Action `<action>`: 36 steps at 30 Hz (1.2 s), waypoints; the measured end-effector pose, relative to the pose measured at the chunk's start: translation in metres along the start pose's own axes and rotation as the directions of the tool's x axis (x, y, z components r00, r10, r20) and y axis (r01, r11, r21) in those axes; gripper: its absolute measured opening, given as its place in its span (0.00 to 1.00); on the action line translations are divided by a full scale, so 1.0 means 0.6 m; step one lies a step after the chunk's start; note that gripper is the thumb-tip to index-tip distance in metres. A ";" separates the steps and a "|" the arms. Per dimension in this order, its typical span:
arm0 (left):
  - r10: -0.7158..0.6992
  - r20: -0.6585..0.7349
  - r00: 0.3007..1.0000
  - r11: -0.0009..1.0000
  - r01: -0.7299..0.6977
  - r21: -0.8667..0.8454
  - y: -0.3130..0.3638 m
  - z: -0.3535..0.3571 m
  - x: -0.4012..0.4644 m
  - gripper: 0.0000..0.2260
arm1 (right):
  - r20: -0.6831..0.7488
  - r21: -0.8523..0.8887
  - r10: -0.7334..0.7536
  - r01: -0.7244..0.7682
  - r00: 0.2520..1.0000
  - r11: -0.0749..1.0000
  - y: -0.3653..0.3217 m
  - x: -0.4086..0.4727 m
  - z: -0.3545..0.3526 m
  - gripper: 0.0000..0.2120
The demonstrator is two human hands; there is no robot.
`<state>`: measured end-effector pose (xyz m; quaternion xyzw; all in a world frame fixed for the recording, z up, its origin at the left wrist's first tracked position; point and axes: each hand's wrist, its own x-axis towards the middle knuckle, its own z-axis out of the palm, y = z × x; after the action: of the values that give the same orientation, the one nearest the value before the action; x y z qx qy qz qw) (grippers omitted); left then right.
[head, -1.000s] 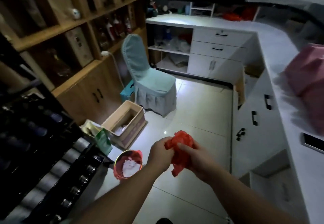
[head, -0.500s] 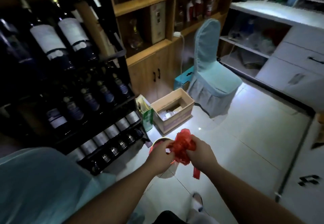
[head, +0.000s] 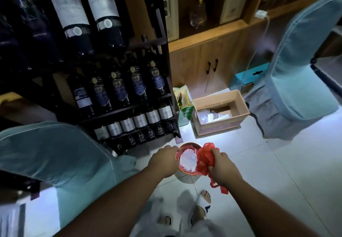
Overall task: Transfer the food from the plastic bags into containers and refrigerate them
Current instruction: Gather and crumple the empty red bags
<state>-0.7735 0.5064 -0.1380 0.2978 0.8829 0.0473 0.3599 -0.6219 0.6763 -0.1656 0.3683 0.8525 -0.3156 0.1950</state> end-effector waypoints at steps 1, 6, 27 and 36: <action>-0.011 0.007 1.000 1.000 0.011 0.016 0.005 0.002 0.013 0.21 | 0.025 -0.008 -0.002 0.002 1.000 1.000 0.006 0.019 0.001 0.29; -0.067 0.092 0.993 0.997 0.064 0.038 0.013 0.020 0.070 0.23 | 0.079 0.014 0.008 -0.009 0.997 1.000 0.021 0.101 0.012 0.30; -0.035 0.142 0.989 0.990 0.015 0.142 -0.134 0.375 0.489 0.18 | 0.172 0.020 0.137 -0.142 0.976 0.990 0.145 0.468 0.391 0.36; -0.050 0.119 0.992 0.987 0.031 0.160 -0.189 0.468 0.604 0.21 | 0.185 0.023 0.161 -0.168 0.970 0.986 0.185 0.570 0.514 0.47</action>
<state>-0.8471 0.5798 -0.5985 0.3097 0.8661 -0.0483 0.3895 -0.7311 0.6973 -0.6261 0.4108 0.7913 -0.3474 0.2905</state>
